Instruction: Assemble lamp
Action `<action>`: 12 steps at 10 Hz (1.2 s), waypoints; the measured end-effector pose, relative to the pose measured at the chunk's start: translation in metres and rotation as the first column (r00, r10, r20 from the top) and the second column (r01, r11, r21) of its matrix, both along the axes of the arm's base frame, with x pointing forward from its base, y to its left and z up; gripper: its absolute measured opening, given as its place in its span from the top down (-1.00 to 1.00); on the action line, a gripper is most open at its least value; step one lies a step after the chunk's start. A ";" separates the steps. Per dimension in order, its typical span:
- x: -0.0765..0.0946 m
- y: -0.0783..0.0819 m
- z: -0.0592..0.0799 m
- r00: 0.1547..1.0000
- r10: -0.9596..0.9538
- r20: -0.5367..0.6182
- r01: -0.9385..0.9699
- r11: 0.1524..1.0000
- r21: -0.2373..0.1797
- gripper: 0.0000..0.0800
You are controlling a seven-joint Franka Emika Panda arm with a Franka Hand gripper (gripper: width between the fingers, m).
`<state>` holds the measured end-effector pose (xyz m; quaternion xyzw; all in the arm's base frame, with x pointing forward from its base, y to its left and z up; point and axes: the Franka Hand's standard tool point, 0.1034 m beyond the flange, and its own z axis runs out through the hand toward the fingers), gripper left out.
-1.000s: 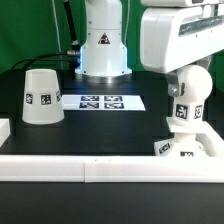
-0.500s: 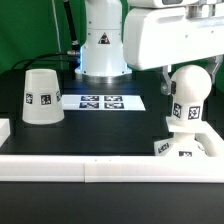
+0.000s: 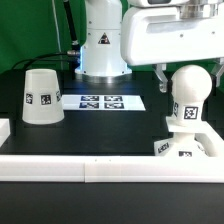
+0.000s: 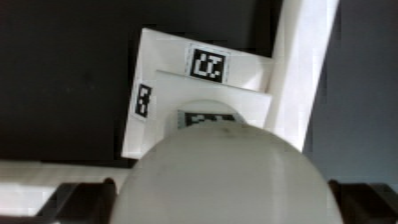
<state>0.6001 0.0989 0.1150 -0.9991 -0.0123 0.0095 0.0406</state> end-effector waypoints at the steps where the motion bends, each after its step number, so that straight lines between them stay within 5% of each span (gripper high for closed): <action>1: 0.001 0.000 0.000 0.997 -0.069 0.018 0.069 0.998 0.016 -0.45; 6: 0.002 0.003 0.000 0.895 -0.445 -0.006 0.445 0.894 0.051 -0.45; 12: 0.005 0.005 0.001 0.565 -0.820 -0.095 0.825 0.560 0.070 -0.45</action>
Offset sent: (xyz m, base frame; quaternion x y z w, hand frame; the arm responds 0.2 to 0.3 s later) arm -0.0074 0.0012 -0.0001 0.0277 0.0061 0.2138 0.9765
